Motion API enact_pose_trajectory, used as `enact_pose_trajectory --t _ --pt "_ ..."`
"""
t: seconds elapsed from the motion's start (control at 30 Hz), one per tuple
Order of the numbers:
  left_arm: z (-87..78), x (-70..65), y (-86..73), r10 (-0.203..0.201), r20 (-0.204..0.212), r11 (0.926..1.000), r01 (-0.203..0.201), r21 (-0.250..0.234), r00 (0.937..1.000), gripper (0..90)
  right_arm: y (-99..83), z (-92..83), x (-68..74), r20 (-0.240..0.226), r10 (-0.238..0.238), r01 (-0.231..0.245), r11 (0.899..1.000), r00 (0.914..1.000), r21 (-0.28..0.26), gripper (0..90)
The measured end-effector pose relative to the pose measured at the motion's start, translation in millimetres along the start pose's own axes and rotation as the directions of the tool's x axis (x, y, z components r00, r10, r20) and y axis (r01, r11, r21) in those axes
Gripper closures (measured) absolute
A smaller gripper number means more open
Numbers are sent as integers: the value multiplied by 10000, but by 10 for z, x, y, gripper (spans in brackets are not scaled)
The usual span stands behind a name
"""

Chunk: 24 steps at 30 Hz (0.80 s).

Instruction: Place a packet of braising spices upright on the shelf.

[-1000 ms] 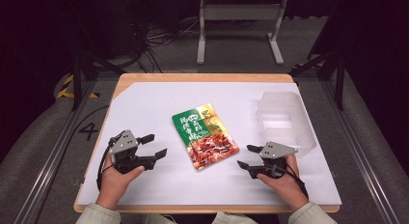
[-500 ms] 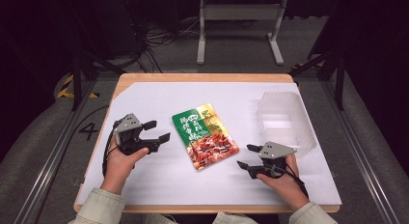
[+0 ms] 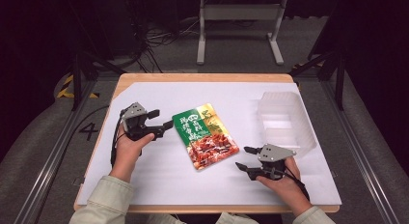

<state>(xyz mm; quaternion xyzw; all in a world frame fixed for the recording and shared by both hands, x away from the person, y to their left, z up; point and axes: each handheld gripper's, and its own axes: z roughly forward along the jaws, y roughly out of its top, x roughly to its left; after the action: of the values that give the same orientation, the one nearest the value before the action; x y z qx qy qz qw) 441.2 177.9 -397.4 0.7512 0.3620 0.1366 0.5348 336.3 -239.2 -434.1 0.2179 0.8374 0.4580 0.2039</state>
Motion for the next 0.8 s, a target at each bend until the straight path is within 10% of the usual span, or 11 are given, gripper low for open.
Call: enact_pose_trajectory --t 0.37,0.8 --pt "278 125 15 -77 -158 9995 72 -320 9998 246 -1 -21 5 -157 -293 292 9995 9994 -73 361" --pt "539 300 -167 -692 -353 9967 706 407 9970 222 10 27 50 -71 -422 422 9990 9991 113 304"
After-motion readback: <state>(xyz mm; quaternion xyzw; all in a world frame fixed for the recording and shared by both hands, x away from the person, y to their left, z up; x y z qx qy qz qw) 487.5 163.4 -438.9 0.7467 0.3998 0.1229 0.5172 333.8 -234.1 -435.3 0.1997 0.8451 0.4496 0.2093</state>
